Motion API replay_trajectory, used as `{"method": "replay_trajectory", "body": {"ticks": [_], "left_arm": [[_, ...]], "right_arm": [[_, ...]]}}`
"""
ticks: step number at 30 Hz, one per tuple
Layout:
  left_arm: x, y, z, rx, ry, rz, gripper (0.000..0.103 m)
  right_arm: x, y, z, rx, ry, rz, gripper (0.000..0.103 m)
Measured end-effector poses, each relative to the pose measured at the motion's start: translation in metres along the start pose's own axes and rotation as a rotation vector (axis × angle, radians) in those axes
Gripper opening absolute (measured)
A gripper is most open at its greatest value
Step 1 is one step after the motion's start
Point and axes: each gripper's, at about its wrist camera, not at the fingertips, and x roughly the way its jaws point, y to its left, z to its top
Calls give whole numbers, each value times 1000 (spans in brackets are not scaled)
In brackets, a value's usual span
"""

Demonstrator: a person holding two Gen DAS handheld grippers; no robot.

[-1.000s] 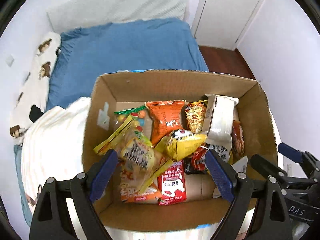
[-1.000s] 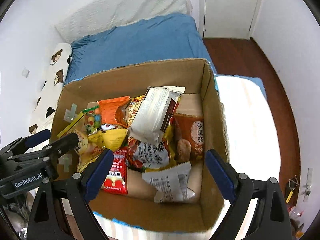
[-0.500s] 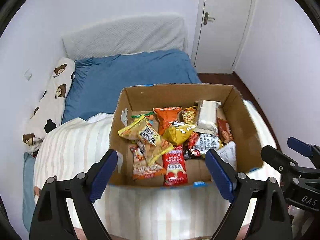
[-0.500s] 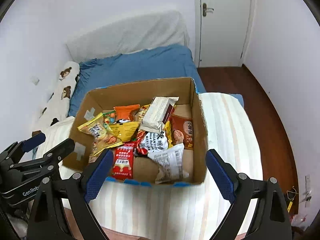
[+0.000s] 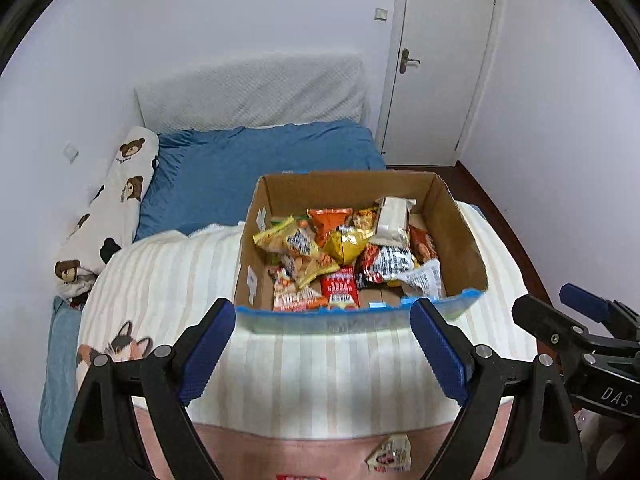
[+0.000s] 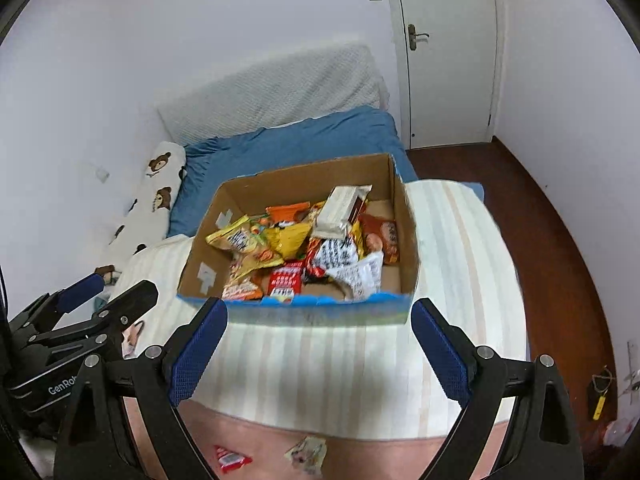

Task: Organize snacks
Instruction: 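Move both tools back toward the last snacks on the bed, then grasp the red packet with the left tool while the right tool grasps the green-white packet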

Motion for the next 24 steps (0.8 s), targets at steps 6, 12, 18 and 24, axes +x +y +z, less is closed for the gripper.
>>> {"method": "replay_trajectory", "body": {"ticks": [6, 12, 18, 24], "left_arm": [[8, 8, -49, -14, 91, 38, 90], [46, 30, -118, -44, 279, 84, 90], [88, 59, -188, -122, 495, 105, 90], [109, 69, -225, -223, 608, 23, 90]], "right_arm": [[17, -4, -53, 30, 116, 15, 95], [75, -10, -125, 92, 329, 50, 95], [143, -21, -181, 234, 509, 113, 92], [197, -13, -213, 306, 599, 147, 73]]}}
